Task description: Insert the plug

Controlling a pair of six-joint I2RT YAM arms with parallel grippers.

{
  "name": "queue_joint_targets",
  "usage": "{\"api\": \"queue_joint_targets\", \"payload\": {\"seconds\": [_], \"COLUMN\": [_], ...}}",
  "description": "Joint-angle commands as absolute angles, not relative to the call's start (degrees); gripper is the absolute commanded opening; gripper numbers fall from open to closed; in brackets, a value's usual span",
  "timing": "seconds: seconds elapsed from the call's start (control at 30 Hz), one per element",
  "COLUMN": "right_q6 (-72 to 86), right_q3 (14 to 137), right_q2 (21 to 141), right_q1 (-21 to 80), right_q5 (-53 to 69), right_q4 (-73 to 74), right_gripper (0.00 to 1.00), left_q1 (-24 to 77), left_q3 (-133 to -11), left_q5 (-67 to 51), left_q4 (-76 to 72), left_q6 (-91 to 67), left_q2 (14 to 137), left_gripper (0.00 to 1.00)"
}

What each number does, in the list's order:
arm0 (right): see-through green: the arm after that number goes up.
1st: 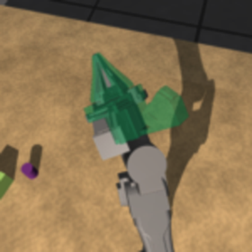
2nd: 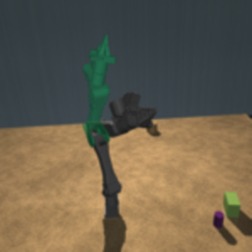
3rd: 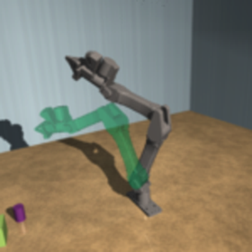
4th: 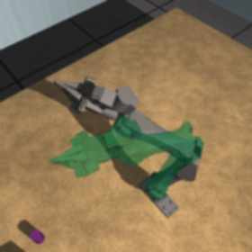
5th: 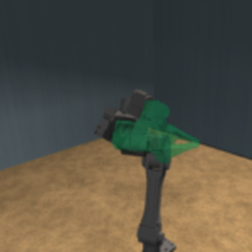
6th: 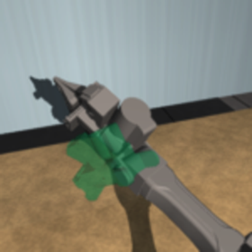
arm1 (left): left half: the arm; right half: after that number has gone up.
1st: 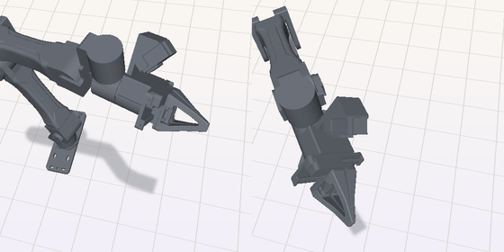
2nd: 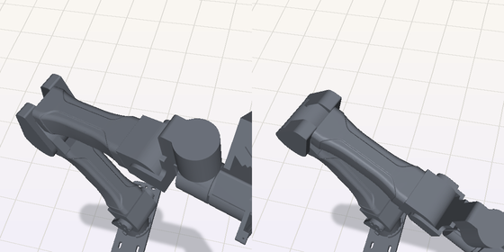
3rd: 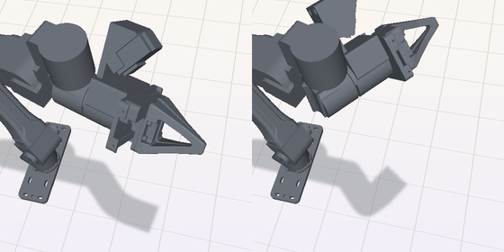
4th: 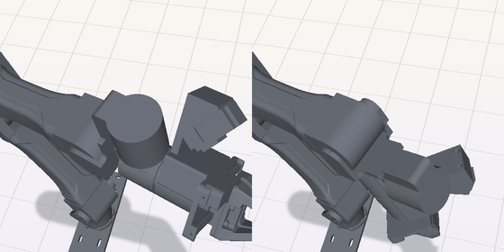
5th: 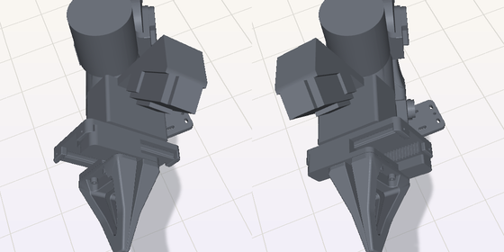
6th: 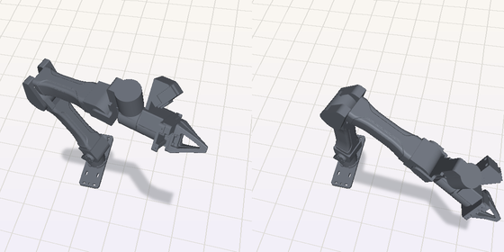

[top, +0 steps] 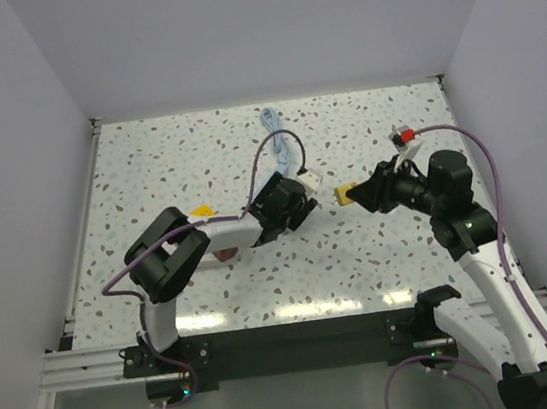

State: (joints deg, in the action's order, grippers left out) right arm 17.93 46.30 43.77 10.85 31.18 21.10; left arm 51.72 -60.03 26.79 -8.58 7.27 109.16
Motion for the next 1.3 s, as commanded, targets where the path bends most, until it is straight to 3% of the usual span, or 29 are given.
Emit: {"api": "queue_joint_targets", "payload": {"seconds": [0.0,0.3,0.67,0.93,1.0,1.03,1.1,1.13,1.27], "right_q6": [17.32,17.49,18.19,18.46,18.72,18.72,18.81,18.9,18.9], "right_q3": [47.99,46.76,45.18,44.74,44.65,44.56,44.47,44.47,44.3], "right_q2": [42.71,43.77,44.12,43.68,43.77,43.77,43.77,43.6,43.77], "right_q1": [10.72,10.72,10.72,10.72,10.72,10.64,10.72,10.64,10.72], "right_q5": [30.32,31.46,34.54,35.51,35.77,35.86,35.86,35.86,35.68], "right_q4": [20.83,19.34,17.4,17.05,16.7,16.61,16.61,16.7,16.44], "right_gripper": [0.0,0.0,0.0,0.0,0.0,0.0,0.0,0.0,0.0], "left_q1": [47.91,36.49,27.95,27.51,27.51,27.51,27.6,27.51,27.86], "left_q3": [-68.35,-79.88,-106.66,-105.47,-106.43,-106.52,-106.35,-105.56,-101.7], "left_q5": [19.08,3.62,-3.51,-7.64,-10.28,-11.76,-12.57,-12.74,-10.73], "left_q4": [-10.2,-12.74,-0.1,-0.79,-0.35,-0.44,-0.79,-0.97,-2.02], "left_q6": [3.26,-8.42,-17.14,-19.6,-19.34,-19.25,-17.77,-17.06,-11.79], "left_q2": [112.58,114.6,133.84,137.37,138.33,138.6,138.69,138.43,134.92], "left_gripper": [0.87,0.95,0.98,0.97,0.9,0.7,0.46,0.27,0.06]}}
